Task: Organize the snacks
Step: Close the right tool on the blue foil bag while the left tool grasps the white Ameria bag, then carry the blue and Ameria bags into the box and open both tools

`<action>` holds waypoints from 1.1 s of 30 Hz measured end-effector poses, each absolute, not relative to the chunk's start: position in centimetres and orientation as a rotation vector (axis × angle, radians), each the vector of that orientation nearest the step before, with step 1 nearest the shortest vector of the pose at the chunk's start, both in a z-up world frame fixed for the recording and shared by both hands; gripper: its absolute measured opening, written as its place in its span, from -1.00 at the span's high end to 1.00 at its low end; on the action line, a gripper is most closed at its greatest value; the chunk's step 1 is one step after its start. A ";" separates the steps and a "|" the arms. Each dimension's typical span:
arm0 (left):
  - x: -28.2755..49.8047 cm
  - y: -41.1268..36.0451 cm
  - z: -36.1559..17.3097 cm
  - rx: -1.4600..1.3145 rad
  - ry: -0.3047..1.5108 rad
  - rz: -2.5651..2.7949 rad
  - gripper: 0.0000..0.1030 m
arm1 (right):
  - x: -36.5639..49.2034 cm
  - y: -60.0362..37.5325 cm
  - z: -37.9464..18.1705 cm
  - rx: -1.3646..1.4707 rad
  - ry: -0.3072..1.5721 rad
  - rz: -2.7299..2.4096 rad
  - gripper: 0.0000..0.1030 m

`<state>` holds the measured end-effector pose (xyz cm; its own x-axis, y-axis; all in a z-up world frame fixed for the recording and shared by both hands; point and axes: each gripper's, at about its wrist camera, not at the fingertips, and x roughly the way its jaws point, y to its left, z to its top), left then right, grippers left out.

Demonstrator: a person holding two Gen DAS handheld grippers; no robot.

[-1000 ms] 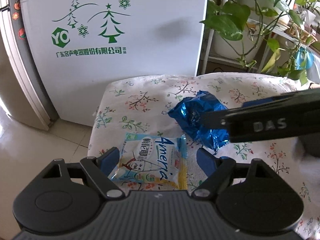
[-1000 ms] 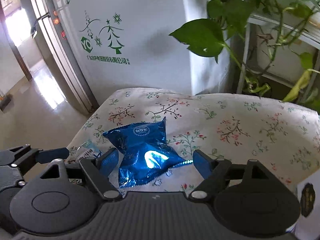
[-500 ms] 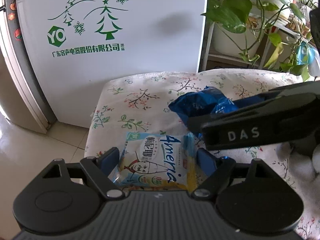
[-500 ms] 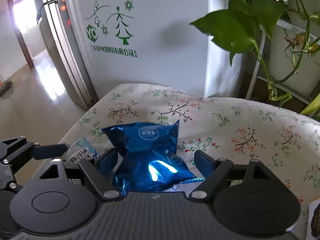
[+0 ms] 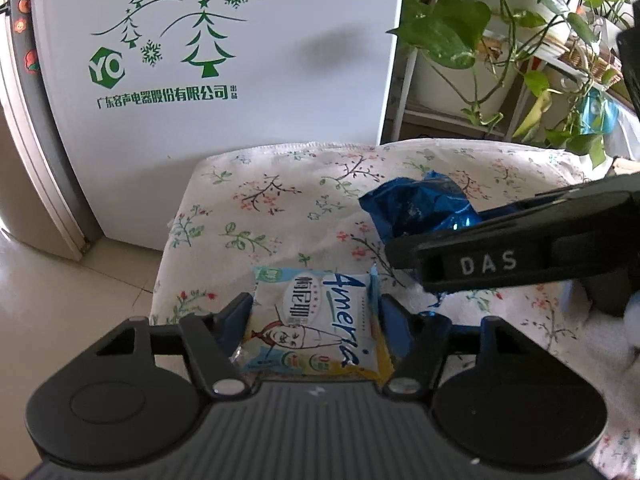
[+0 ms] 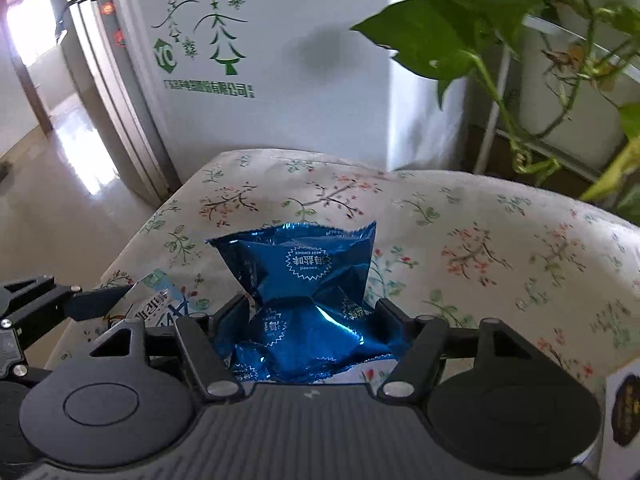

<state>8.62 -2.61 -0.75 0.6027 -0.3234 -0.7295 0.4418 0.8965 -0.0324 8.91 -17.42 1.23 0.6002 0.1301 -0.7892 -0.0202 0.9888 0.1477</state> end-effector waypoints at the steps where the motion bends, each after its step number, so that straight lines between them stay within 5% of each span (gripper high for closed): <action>1: 8.4 -2.6 -0.7 0.155 0.815 -0.443 -0.27 | 8.7 -17.5 1.4 0.138 0.926 0.080 -0.44; 33: -2.2 0.7 3.1 0.059 0.839 -0.369 -0.26 | -5.3 -17.2 7.4 0.086 0.907 0.017 -0.45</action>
